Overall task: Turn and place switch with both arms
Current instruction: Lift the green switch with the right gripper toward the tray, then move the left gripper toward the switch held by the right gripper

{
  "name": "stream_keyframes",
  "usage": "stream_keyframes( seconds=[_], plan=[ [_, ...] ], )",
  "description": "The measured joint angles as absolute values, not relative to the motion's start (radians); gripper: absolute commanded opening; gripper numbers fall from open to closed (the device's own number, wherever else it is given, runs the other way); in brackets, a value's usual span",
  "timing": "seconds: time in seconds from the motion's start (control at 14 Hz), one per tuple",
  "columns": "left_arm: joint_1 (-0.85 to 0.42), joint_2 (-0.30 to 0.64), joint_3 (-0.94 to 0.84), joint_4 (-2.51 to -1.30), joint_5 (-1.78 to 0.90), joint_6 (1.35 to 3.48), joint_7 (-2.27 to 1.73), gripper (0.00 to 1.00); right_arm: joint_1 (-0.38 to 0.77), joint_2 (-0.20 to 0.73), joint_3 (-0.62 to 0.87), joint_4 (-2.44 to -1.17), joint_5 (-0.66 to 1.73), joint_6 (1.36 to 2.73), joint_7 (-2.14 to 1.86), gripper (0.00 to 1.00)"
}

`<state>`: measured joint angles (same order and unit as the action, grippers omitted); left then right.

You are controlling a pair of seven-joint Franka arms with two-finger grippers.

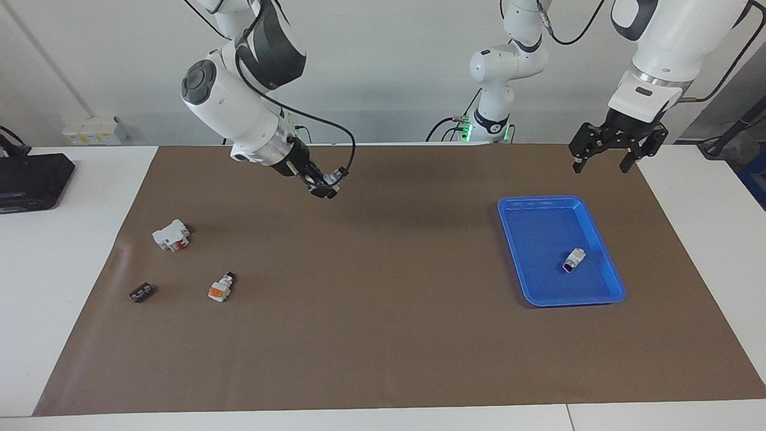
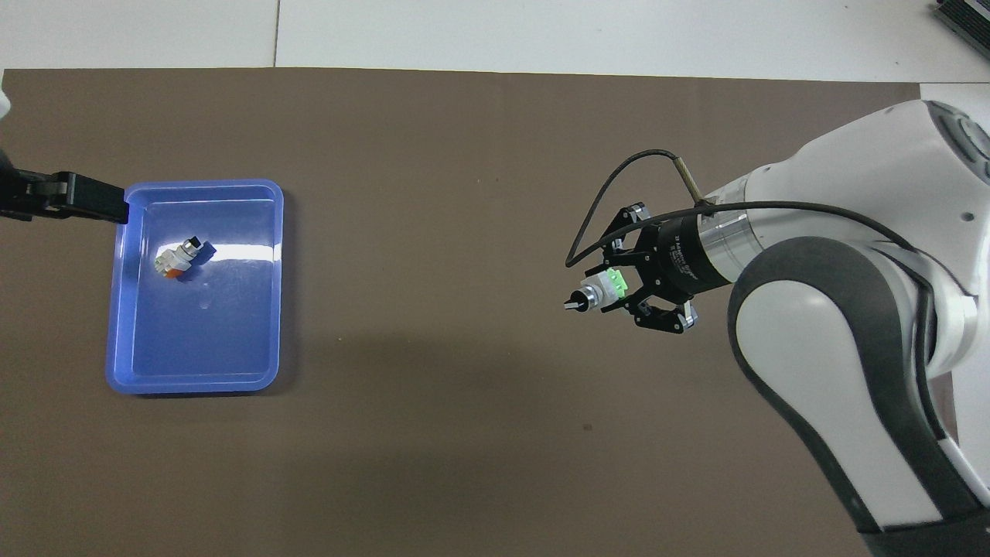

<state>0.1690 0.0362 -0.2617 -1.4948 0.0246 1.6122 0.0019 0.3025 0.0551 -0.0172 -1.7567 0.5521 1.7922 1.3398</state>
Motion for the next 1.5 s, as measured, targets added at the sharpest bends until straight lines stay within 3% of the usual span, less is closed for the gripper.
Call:
stream_keyframes(
  seconds=[0.29, 0.64, 0.86, 1.0, 1.21, 1.36, 1.5],
  plan=[
    [0.165, 0.036, -0.267, -1.497, 0.013, 1.613, 0.002, 0.99, 0.310, 0.035, 0.059, -1.727, 0.709, 1.853, 1.630, 0.00],
    [0.167, 0.035, -0.264, -1.498, -0.224, 1.613, -0.081, 0.98, 0.433, 0.051, 0.072, -1.714, 0.783, 2.109, 1.857, 0.00],
    [0.167, 0.033, -0.264, -1.498, -0.365, 1.612, -0.233, 0.92, 0.466, 0.076, 0.073, -1.714, 0.783, 2.212, 1.891, 0.00],
    [0.167, 0.027, -0.264, -1.493, -0.426, 1.600, -0.352, 0.81, 0.464, 0.082, 0.067, -1.714, 0.784, 2.221, 1.891, 0.00],
    [0.163, 0.022, -0.275, -1.473, -0.473, 1.574, -0.609, 0.78, 0.469, 0.082, 0.070, -1.713, 0.784, 2.221, 1.891, 0.00],
    [0.145, 0.022, -0.288, -1.466, -0.486, 1.578, -0.772, 0.68, 0.472, 0.082, 0.070, -1.712, 0.784, 2.221, 1.891, 0.00],
    [0.115, 0.022, -0.295, -1.462, -0.486, 1.580, -0.926, 0.65, 0.485, 0.082, 0.071, -1.712, 0.775, 2.221, 1.889, 0.00]
  ],
)
